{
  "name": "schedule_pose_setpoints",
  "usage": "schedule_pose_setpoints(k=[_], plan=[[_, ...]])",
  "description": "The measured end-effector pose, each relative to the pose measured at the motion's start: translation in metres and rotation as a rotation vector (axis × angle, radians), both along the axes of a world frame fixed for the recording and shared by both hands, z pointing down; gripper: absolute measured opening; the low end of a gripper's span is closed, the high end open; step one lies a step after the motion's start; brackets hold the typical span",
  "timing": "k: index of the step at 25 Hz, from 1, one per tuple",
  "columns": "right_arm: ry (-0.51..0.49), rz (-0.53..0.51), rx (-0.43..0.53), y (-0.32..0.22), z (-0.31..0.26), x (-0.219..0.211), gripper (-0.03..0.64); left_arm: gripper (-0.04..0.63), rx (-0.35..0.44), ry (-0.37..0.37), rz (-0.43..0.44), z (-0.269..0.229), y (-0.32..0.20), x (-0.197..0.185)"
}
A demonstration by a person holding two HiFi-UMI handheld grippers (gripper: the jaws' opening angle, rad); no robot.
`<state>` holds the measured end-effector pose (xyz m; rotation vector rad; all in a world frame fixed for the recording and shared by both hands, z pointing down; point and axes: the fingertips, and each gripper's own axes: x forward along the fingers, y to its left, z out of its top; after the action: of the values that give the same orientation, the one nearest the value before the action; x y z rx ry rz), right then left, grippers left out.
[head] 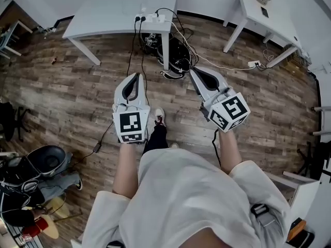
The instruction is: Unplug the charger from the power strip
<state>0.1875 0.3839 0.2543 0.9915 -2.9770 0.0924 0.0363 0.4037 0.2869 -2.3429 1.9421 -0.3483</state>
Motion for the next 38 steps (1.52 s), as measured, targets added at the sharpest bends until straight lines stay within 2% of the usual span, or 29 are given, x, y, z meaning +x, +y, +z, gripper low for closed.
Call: schedule_pose_setpoints(k=[3, 5, 14, 26, 33, 38], plan=[[0.003, -0.006, 0.004, -0.027, 0.002, -0.012, 0.002, 0.002, 0.055, 0.028, 0.001, -0.004, -0.027, -0.009], [0.011, -0.004, 0.023, -0.044, 0.001, -0.018, 0.002, 0.0, 0.065, 0.03, 0.009, -0.004, -0.043, -0.013], [0.017, 0.016, 0.033, -0.134, -0.001, -0.051, 0.002, 0.0, 0.049, 0.049, 0.032, 0.0, -0.134, -0.044], [0.018, 0.071, 0.026, -0.252, 0.0, -0.098, 0.002, 0.002, 0.017, 0.034, 0.072, 0.008, -0.25, -0.088], [0.012, 0.098, -0.003, -0.296, 0.004, -0.128, 0.002, 0.002, -0.003, 0.036, 0.045, 0.012, -0.295, -0.127], [0.024, 0.111, -0.019, -0.32, 0.008, -0.142, 0.002, 0.003, -0.023, 0.032, 0.056, 0.017, -0.318, -0.138]])
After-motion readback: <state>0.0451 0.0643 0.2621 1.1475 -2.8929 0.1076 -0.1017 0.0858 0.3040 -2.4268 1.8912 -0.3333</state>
